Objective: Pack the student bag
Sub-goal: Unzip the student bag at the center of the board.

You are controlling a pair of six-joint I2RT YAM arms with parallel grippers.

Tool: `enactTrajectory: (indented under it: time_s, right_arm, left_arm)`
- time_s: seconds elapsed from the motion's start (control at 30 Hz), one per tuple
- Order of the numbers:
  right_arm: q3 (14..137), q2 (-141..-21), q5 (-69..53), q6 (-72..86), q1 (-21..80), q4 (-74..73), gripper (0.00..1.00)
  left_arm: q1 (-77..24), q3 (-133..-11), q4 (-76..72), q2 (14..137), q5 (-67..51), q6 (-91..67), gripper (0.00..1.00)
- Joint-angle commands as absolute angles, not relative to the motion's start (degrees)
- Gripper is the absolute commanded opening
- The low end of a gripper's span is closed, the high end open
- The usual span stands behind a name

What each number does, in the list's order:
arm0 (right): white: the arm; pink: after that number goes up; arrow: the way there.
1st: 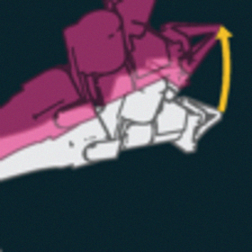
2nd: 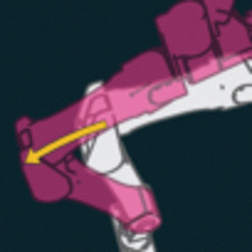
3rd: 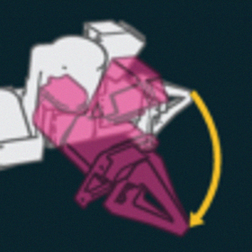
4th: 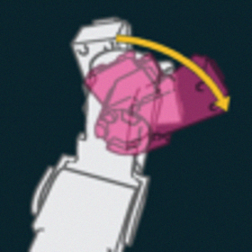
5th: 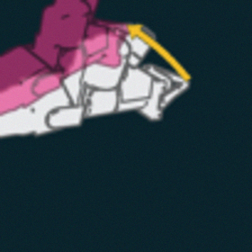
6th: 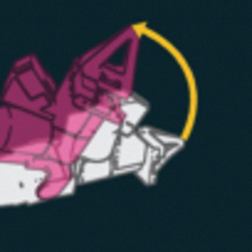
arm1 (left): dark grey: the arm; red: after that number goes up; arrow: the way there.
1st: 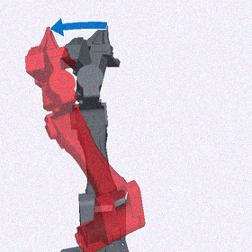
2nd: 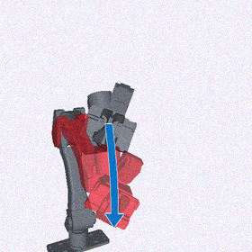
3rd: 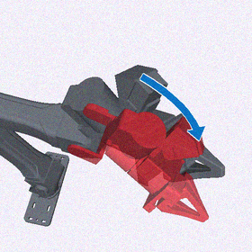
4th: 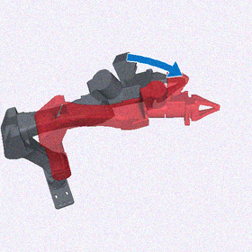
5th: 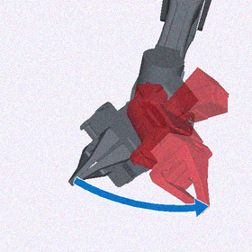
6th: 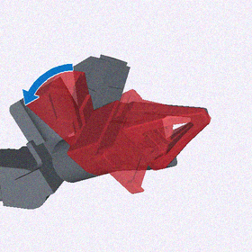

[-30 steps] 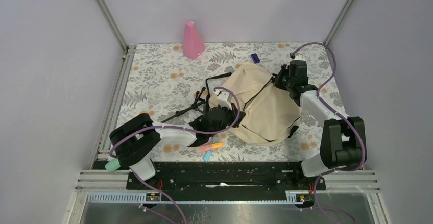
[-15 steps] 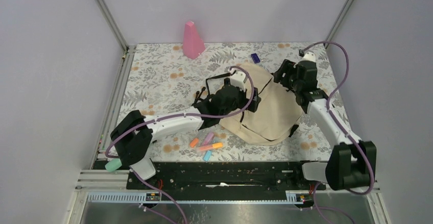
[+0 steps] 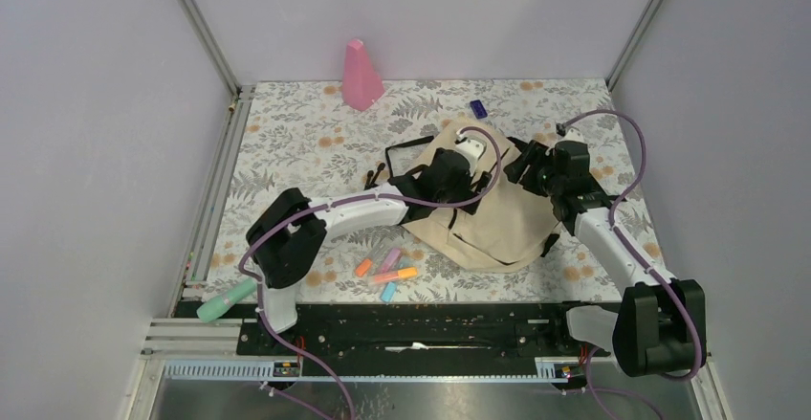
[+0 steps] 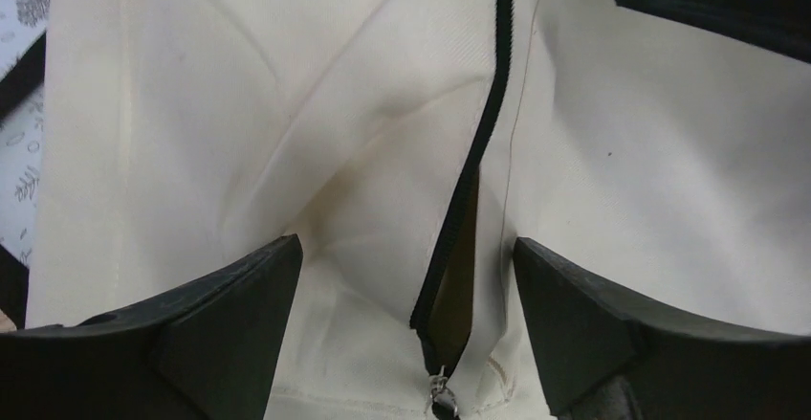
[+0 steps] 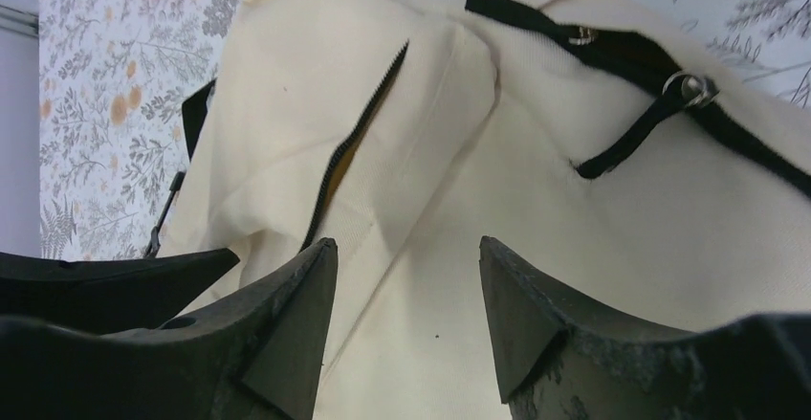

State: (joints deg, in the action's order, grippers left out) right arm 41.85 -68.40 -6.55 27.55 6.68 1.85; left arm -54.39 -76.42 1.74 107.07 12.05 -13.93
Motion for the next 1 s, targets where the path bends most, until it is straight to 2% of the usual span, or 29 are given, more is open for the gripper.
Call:
enactTrajectory:
  time_s: [0.0, 0.07, 0.27, 0.57, 0.63, 0.8, 0.87, 0.97]
  right_arm:
    - [40.27, -67.46, -10.17, 30.23, 6.77, 4.87, 0.62]
    - [39.94, -67.54, -10.44, 29.88, 7.29, 4.78, 0.62]
    - [39.57, -69.25, -8.10, 29.66, 10.97, 5.36, 0.64]
    - [42.24, -79.34, -1.06, 29.88, 14.15, 7.18, 0.61]
    - [43.59, -81.68, -0.37, 29.44, 14.22, 6.31, 0.54]
    - [42.75, -82.79, 1.36, 29.47, 14.24, 6.07, 0.26]
    - [41.91, -82.35, 1.05, 29.51, 14.24, 6.32, 0.18]
    - [41.34, -81.99, 0.64, 29.45, 14.28, 6.63, 0.13]
  left_arm:
    - [-54.42, -78.40, 2.09, 106.73, 14.07, -12.51, 0.82]
    - [-54.43, -77.51, 0.97, 106.25, 14.30, -12.88, 0.80]
    - [-53.74, -74.04, -3.59, 103.40, 12.57, -15.72, 0.82]
    - [-53.27, -73.22, -4.03, 101.36, 12.22, -15.64, 0.81]
    - [-53.18, -73.41, -3.98, 101.30, 12.29, -15.12, 0.82]
    - [-52.82, -76.04, -2.37, 103.24, 11.92, -12.49, 0.84]
    - [-52.76, -77.53, -1.37, 104.61, 12.11, -11.38, 0.84]
    - [-52.72, -78.68, -1.72, 106.08, 10.87, -10.34, 0.87]
